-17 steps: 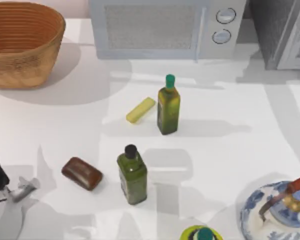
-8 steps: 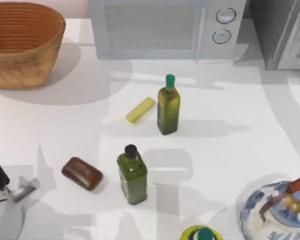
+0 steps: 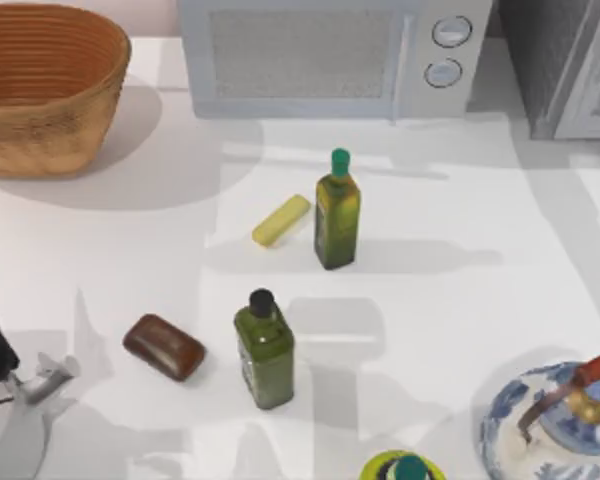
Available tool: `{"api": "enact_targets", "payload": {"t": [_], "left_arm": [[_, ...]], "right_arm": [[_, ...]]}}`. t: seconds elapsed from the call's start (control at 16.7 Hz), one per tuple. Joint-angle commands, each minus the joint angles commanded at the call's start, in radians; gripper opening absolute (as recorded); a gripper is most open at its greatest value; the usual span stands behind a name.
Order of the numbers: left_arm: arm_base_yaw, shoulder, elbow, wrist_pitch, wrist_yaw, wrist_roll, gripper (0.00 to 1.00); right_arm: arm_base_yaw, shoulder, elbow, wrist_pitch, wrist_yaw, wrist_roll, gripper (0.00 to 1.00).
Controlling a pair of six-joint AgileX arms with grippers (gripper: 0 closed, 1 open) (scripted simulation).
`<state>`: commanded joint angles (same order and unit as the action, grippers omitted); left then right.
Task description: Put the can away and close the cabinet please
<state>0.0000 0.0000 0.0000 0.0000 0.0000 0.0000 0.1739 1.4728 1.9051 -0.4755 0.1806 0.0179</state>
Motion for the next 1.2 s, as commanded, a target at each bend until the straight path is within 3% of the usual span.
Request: {"api": "enact_targets", "payload": {"t": [0.66, 1.08, 1.2], "left_arm": [[0.000, 0.000, 0.000, 0.000, 0.000, 0.000, 1.00], [0.000, 0.000, 0.000, 0.000, 0.000, 0.000, 1.00], [0.000, 0.000, 0.000, 0.000, 0.000, 0.000, 1.00]], "right_arm": [[-0.064, 0.543, 0.768, -0.180, -0.055, 0.001, 0.00], [-0.073, 0.608, 0.847, -0.200, -0.063, 0.001, 0.00], [-0.073, 0.608, 0.847, -0.200, -0.063, 0.001, 0.15]]}}
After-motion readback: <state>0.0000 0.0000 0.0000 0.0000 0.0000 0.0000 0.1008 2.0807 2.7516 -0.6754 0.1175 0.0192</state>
